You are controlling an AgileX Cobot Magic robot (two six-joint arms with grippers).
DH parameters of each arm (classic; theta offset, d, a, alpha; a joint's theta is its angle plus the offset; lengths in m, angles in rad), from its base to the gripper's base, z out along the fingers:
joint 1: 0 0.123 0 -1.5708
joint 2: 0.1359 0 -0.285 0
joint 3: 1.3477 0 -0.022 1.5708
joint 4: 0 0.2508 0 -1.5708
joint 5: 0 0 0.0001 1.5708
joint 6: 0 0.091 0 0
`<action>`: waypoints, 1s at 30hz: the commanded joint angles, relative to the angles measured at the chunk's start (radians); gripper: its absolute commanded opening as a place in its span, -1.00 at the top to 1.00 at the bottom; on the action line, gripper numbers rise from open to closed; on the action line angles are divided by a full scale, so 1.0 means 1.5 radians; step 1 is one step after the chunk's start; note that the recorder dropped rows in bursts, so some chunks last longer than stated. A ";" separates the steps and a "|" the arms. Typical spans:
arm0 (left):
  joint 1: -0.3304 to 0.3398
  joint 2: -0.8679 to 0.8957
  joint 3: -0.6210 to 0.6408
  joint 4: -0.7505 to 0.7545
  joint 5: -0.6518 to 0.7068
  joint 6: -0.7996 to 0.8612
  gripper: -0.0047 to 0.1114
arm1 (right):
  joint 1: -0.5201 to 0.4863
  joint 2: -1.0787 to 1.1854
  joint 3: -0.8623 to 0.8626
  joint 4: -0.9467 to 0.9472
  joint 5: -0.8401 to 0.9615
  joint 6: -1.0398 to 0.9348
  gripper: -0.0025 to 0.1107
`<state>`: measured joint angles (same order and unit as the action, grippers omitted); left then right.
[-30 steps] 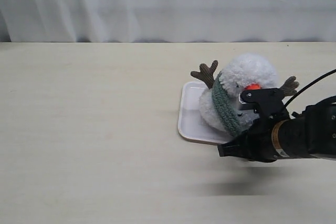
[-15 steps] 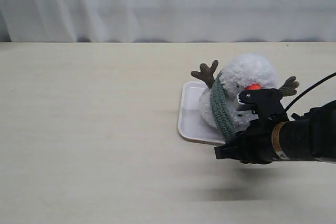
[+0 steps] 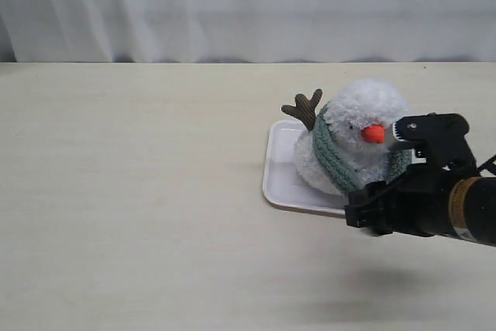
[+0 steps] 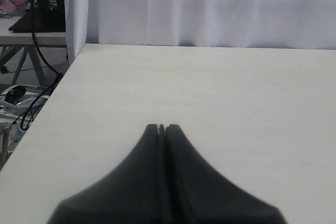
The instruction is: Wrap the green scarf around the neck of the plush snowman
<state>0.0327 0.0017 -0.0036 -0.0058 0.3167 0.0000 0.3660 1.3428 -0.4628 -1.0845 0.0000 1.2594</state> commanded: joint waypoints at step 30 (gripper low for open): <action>0.001 -0.001 0.002 -0.002 -0.006 0.000 0.92 | -0.002 -0.783 0.025 -0.003 -0.007 -0.103 0.84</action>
<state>0.0327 0.0017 -0.0036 -0.0058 0.3167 0.0000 0.3660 0.2232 -0.4304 -1.0845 -0.0145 1.1568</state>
